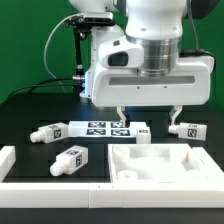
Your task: Assemble one leg
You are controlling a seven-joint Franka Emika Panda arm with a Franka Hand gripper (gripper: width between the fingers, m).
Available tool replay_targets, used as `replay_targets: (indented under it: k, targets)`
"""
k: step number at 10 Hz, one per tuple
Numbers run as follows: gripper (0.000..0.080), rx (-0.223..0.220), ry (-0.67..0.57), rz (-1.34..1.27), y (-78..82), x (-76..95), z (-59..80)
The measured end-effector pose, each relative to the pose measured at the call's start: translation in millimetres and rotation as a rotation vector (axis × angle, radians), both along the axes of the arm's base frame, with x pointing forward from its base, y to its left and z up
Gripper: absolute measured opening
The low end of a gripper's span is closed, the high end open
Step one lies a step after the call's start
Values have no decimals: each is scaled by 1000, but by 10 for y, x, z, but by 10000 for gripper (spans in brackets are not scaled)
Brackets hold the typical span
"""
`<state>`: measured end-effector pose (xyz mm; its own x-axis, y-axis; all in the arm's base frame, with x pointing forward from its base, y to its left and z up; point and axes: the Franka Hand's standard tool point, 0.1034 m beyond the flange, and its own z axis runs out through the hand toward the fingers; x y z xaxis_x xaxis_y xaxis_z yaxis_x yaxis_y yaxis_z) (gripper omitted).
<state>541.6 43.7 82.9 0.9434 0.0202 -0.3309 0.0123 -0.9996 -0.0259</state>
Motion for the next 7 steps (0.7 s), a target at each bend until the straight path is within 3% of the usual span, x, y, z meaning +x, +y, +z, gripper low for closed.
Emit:
replay_targets:
  k: [3,7]
  targets:
    - [649,7,342,-39,90,-235,-5]
    - [649,8,435,-55,82,-254,-101]
